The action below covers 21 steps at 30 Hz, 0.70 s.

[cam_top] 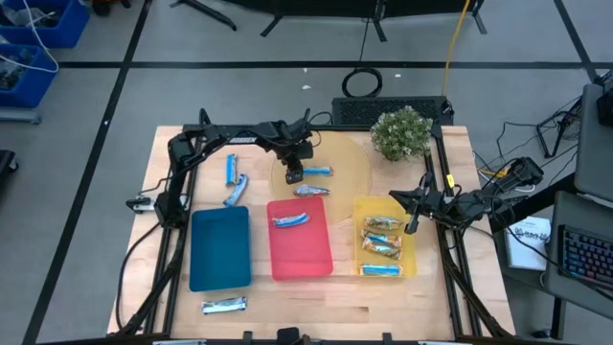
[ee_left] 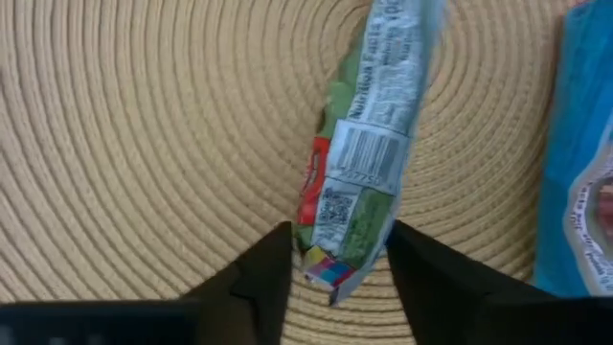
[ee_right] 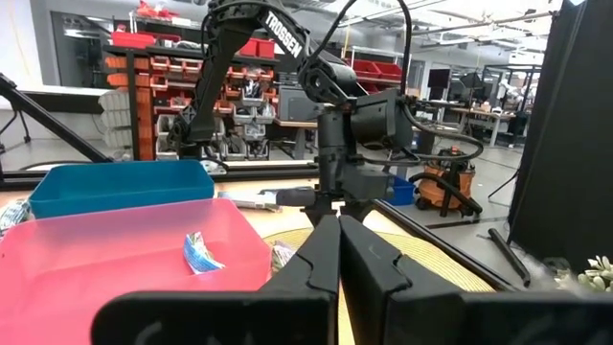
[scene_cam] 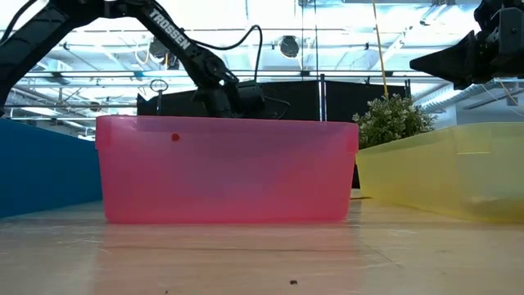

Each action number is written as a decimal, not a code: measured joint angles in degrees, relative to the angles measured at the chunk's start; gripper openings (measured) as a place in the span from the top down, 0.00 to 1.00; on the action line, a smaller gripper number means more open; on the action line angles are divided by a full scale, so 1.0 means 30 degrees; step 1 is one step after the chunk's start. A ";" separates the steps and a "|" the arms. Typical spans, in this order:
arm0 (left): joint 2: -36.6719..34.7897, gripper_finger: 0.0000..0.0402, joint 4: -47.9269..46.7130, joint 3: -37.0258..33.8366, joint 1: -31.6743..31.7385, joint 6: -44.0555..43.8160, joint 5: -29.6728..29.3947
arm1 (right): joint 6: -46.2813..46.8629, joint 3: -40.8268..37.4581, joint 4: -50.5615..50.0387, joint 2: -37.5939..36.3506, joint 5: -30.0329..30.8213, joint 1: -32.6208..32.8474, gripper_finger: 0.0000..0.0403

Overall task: Pick and place Granola Bars by type
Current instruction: Put the top red granola bar into the red bin

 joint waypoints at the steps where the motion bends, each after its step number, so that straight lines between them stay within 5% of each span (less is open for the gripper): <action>1: -0.0005 0.63 0.0035 0.0000 -0.0047 0.0247 -0.0002 | 0.0000 0.0001 0.0000 0.0000 0.0000 -0.0006 1.00; 6: -0.0100 0.95 0.0143 0.0000 -0.0240 0.0910 -0.0022 | 0.0000 0.0004 -0.0026 0.0000 0.0000 -0.0003 1.00; 13: -0.0827 0.98 0.0724 0.0000 -0.0493 0.1031 0.0511 | 0.0044 0.0004 -0.0061 -0.0005 -0.0003 -0.0007 1.00; 21: -0.5189 0.99 -0.0143 0.0000 -0.1570 0.1612 0.0947 | 0.0044 0.0004 -0.0182 0.0000 0.0015 0.0000 1.00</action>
